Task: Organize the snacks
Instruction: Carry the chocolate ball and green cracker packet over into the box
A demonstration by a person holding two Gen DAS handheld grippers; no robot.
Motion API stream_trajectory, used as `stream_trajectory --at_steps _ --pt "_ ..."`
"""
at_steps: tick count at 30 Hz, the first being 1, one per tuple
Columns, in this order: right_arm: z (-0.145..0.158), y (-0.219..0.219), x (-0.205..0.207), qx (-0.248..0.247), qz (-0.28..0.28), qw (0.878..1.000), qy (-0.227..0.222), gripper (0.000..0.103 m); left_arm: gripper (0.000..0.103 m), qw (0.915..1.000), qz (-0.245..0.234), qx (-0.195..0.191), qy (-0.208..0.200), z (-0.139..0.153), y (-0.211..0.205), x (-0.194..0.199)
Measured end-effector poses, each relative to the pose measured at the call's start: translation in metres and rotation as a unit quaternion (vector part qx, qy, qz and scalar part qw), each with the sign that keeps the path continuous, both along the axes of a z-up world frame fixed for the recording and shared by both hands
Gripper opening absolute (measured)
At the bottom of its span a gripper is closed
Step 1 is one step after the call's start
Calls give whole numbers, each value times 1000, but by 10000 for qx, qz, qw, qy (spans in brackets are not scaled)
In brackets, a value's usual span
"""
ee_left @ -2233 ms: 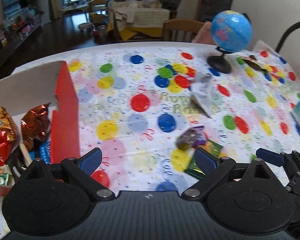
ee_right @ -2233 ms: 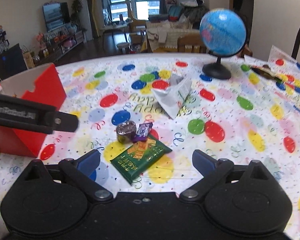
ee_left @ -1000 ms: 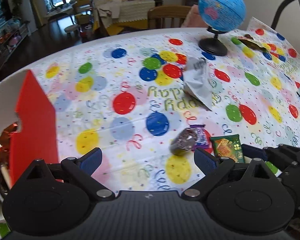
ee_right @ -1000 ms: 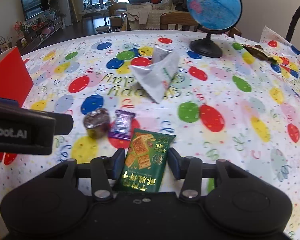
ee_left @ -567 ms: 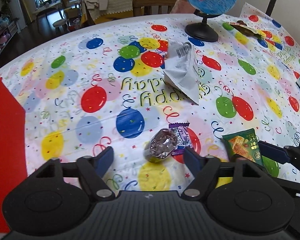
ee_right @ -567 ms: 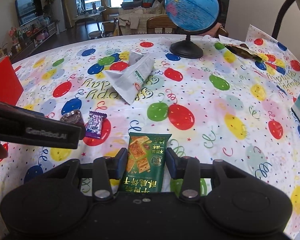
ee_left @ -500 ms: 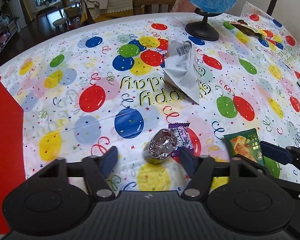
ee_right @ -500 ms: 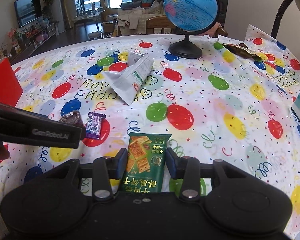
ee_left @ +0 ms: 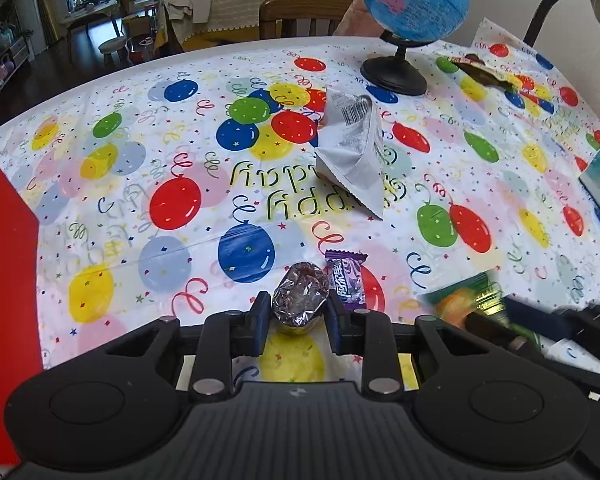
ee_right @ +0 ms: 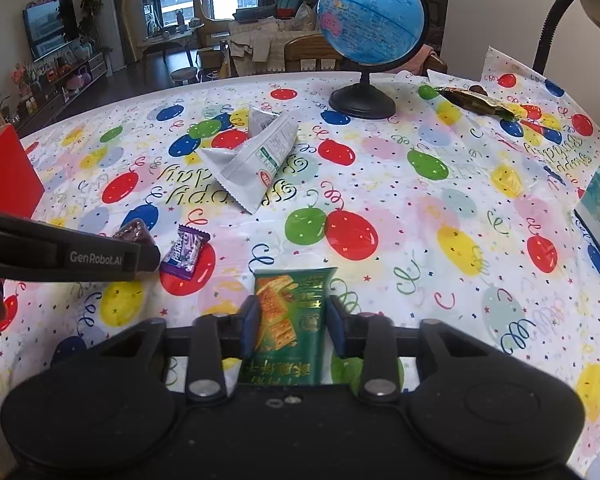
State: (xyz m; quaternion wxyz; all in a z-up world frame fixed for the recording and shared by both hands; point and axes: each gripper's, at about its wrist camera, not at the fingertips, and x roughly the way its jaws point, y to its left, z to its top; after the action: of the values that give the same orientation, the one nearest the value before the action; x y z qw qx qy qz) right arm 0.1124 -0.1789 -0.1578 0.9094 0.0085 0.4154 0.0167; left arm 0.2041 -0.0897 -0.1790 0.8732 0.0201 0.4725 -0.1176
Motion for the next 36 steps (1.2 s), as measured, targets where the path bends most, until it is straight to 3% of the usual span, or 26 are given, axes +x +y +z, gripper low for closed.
stream_trajectory --at_steps 3,7,8,9,13,17,19,25,30,36 --pt "5 2 -3 24 29 10000 9 5 28 10000 48 -18 -47 8 4 -6" --pt "6 4 -7 -84 48 10000 -21 5 28 9999 115 -75 -86 17 13 -18" --pt "7 4 -8 -92 55 9999 -10 9 28 9998 140 -95 -80 19 16 -20" --pt "6 4 -8 -52 59 10000 37 20 28 9998 166 -107 -76 20 18 -23" --pt "3 6 -7 75 59 9999 91 31 28 9996 237 -148 -82 25 25 -34" --pt "-4 12 -6 72 100 9998 181 52 27 9994 312 -147 -75 27 32 -43" --pt "-7 14 -6 40 116 9998 175 57 27 9993 341 -136 -77 28 34 -47" --pt "-16 23 -4 -213 186 9993 251 55 27 9989 439 -111 -72 28 40 -53" --pt "-15 25 -5 -242 308 9990 193 42 27 9987 487 -123 -44 29 42 -55" --pt "-11 25 -7 -271 294 9991 116 41 27 9985 535 -122 -42 31 45 -58"
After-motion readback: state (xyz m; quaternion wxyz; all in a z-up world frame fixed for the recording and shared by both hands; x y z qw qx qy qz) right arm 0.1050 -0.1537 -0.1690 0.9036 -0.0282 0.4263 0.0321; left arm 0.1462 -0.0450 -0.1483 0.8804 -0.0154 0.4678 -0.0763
